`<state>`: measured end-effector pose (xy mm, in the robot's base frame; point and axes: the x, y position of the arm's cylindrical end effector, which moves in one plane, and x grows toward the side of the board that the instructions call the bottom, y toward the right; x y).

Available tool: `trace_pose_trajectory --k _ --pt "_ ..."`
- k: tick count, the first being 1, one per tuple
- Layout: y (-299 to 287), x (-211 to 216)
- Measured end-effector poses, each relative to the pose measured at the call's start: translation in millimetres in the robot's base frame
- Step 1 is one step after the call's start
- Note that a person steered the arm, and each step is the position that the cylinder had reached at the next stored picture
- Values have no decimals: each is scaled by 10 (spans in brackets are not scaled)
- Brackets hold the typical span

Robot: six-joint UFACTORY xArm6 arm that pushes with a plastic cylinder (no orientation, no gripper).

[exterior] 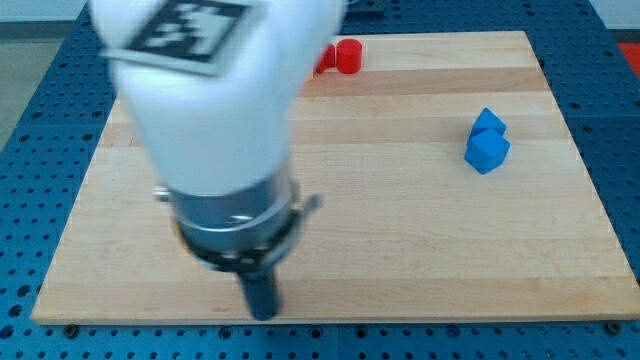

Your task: Place the yellow heart at the bottom of yellow hexagon

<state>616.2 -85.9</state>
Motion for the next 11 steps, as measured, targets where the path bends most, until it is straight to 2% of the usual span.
trace_pose_trajectory --k 1,2,3,8,11 --pt "-578 -47" --pt "-754 -171" --pt "-709 -407" --pt "-707 -928" --pt "-707 -1447"
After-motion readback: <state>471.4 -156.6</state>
